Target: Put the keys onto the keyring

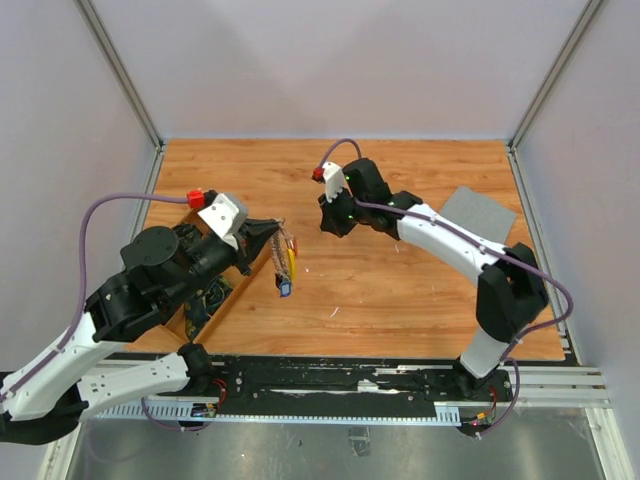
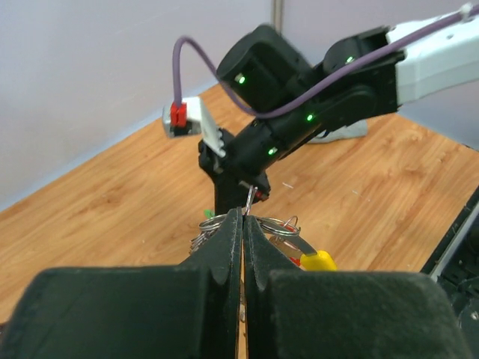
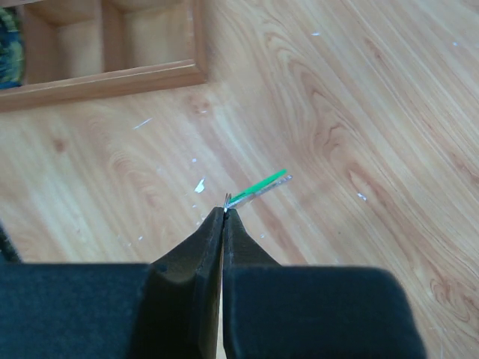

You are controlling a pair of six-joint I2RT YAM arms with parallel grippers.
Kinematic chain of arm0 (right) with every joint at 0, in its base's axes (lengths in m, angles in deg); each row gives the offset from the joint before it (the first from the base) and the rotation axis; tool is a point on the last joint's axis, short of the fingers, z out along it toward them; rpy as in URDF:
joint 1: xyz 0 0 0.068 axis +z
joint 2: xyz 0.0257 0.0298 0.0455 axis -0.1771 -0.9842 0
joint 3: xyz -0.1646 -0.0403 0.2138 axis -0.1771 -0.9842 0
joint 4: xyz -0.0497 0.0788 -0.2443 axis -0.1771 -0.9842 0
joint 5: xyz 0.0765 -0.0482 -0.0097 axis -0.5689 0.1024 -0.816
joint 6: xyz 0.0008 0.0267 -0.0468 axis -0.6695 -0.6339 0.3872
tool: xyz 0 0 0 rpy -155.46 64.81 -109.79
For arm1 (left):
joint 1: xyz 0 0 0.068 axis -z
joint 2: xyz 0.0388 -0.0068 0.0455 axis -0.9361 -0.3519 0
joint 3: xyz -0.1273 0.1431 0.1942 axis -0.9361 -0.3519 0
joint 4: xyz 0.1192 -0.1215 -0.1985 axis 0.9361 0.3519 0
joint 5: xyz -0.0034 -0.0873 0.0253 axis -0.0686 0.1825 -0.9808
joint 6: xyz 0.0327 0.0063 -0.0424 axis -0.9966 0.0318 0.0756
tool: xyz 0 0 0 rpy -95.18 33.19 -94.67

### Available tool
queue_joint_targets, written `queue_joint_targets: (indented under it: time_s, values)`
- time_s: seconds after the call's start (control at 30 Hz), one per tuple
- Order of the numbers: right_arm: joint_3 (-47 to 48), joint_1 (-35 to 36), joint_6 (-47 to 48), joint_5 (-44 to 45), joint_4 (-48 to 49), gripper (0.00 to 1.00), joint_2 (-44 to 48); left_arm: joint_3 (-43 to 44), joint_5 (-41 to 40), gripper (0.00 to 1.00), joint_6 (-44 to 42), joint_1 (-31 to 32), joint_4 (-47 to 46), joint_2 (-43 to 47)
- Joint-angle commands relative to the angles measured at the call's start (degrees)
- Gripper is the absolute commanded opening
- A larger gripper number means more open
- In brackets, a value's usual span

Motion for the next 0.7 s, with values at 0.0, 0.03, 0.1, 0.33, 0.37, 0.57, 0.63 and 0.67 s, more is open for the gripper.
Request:
queue_joint_targets:
  time_s: [0.0, 0.03, 0.1, 0.33, 0.37, 0.57, 0.63, 0.67]
  values:
    - [-5.7, -1.8, 3.8, -8.8, 3.9, 0.01, 8.7, -1.3, 3.1, 0.01, 0.5, -0.4, -4.4, -0.6]
    - [-7.0, -2.3, 4.5, -10.0, 3.9, 0.01, 11.2, -1.5, 3.7, 0.01, 0.3, -0.4, -4.8, -0.9]
    - [-9.3, -2.8, 6.0, -11.6, 3.5, 0.0, 17.0, -2.0, 4.8, 0.0, -0.1, -0.5, -5.5, -1.3]
    - [-15.1, -3.0, 7.2, -12.6, 4.9, 0.01, 33.5, -3.6, 7.1, 0.01, -2.8, -0.4, -9.4, -2.9]
    - [-16.1, -3.1, 6.8, -12.7, 5.5, 0.01, 35.4, -3.8, 7.3, 0.0, -3.5, -0.4, -10.1, -3.1]
    - [-13.3, -3.0, 8.7, -16.2, -2.9, 0.01, 44.6, -5.2, 10.4, 0.0, -6.1, -0.3, -14.1, -3.3]
    - [-12.0, -3.1, 9.4, -18.1, -6.3, 0.01, 46.9, -5.1, 11.7, 0.0, -7.4, 0.3, -14.7, -3.3]
    - [-11.6, -3.0, 9.4, -19.8, -7.1, 0.01, 47.8, -4.9, 11.5, 0.0, -8.1, 1.1, -15.0, -3.3]
